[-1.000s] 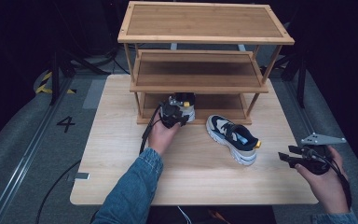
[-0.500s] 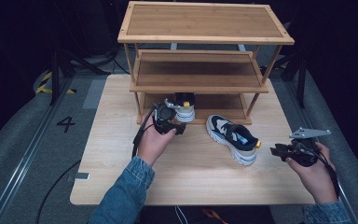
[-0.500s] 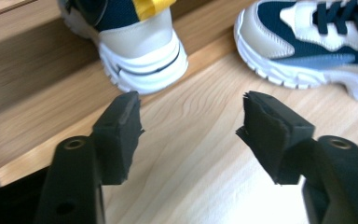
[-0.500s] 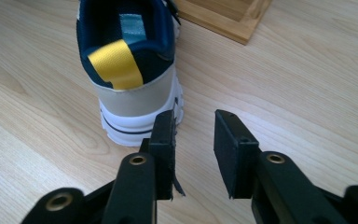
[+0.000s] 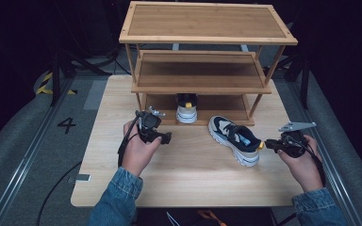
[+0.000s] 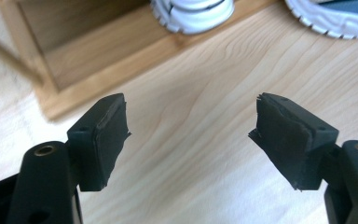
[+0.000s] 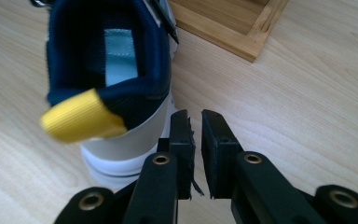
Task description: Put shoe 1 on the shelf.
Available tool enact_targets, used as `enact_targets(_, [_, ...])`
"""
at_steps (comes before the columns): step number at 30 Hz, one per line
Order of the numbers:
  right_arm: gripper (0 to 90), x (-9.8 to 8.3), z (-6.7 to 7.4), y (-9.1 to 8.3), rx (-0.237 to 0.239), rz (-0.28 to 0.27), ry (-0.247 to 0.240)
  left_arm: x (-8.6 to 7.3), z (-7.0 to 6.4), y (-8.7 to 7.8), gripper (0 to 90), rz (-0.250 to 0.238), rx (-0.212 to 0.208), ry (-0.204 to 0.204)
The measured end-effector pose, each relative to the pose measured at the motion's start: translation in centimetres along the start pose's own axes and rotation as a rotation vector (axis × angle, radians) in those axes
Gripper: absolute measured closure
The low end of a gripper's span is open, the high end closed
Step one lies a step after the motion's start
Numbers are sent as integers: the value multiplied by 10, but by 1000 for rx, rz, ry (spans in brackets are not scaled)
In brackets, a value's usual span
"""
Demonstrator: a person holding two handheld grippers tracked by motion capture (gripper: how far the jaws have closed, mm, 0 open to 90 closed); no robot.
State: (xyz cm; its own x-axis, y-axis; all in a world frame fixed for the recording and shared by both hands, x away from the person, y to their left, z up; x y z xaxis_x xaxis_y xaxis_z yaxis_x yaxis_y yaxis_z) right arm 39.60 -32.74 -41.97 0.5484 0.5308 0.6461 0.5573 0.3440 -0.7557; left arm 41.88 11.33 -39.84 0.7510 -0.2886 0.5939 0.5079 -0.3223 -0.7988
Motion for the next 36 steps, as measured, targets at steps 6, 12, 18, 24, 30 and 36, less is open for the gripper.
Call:
enact_targets(6, [821,5,4,15,38,20,-26,-7,11,-8,253,9,18,-22])
enact_targets(12, [839,3,11,13,63,32,-31,-4,11,-6,252,3,2,-24])
enact_targets(18, [846,1,24,10,80,58,-59,1,7,0,249,26,-8,-12])
enact_targets(24, [842,4,38,9,103,70,-94,3,4,4,247,28,-20,0])
enact_targets(30, [830,9,55,12,128,76,-147,4,4,6,247,38,-25,6])
enact_targets(36, [823,12,65,13,165,73,-173,6,3,10,270,41,-23,10])
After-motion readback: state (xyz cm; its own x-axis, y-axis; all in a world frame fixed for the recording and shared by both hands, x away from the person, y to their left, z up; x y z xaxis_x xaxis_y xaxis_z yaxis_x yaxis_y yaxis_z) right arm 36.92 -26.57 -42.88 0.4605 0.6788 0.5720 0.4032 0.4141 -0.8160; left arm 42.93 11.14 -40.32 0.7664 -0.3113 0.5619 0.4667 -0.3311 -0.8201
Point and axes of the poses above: each handheld gripper's, and its own axes: y roughly forward along the jaws, x roughly out of its top, z roughly to its left, the point moved 2 cm from there along y, roughly forward along the jaws, and after that the axes turned 8 degrees about -y, right-handed, at the moved point
